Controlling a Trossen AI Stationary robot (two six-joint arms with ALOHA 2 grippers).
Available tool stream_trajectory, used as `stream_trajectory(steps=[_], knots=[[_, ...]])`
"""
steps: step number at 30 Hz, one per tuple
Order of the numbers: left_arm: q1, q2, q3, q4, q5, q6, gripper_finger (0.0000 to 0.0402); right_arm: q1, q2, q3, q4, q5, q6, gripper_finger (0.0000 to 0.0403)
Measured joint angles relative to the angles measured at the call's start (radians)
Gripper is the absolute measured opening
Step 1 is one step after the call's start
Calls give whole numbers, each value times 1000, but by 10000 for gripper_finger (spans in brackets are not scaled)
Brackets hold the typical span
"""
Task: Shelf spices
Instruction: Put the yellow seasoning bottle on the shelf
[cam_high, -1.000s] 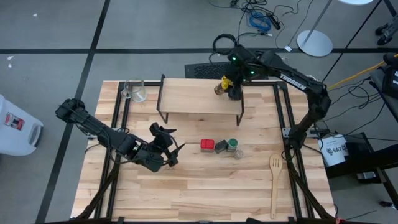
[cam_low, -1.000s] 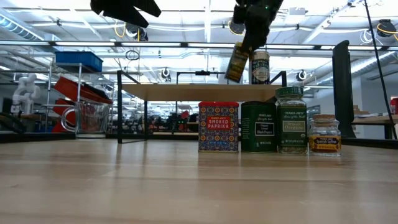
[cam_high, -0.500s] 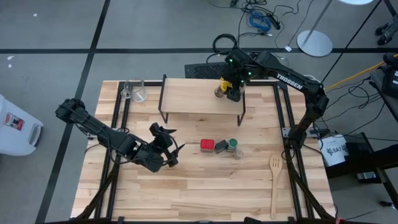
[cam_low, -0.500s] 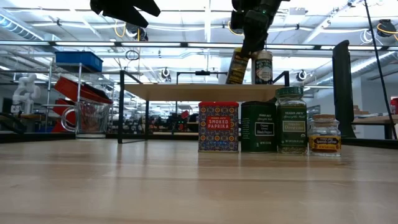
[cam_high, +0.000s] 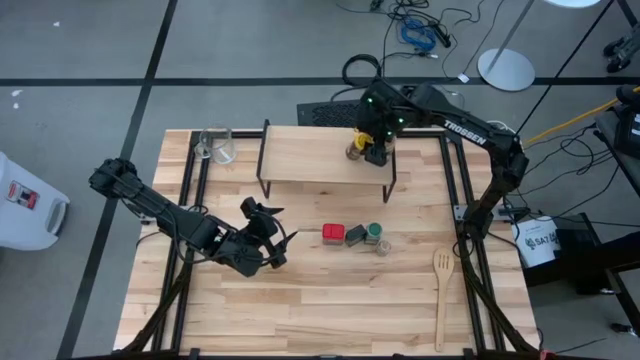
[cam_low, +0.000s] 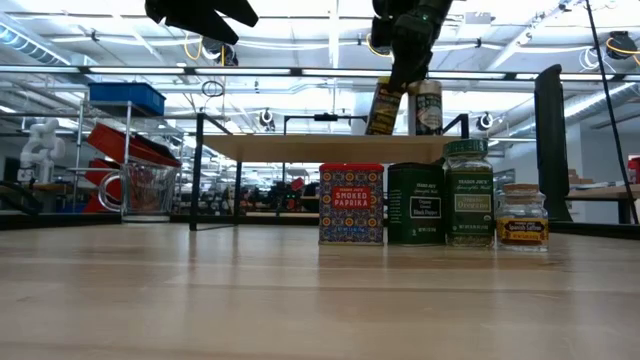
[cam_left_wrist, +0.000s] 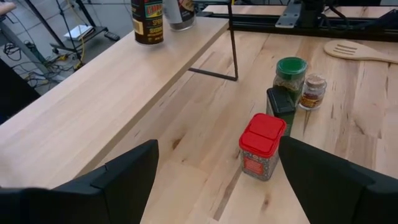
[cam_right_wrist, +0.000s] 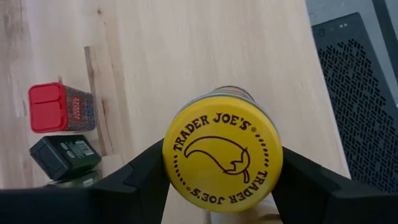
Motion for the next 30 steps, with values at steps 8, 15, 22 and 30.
stream_trajectory(steps=[8,15,22,30], knots=[[0,0,0,0,0,6,341,41,4,43,-26,46,-10,223],[6,0,0,0,0,8,341,53,35,228,-105,53,18,223],[25,0,1,1,0,26,341,54,201,471,-333,55,41,223],[25,0,1,-1,0,26,341,58,305,520,-343,51,38,223]])
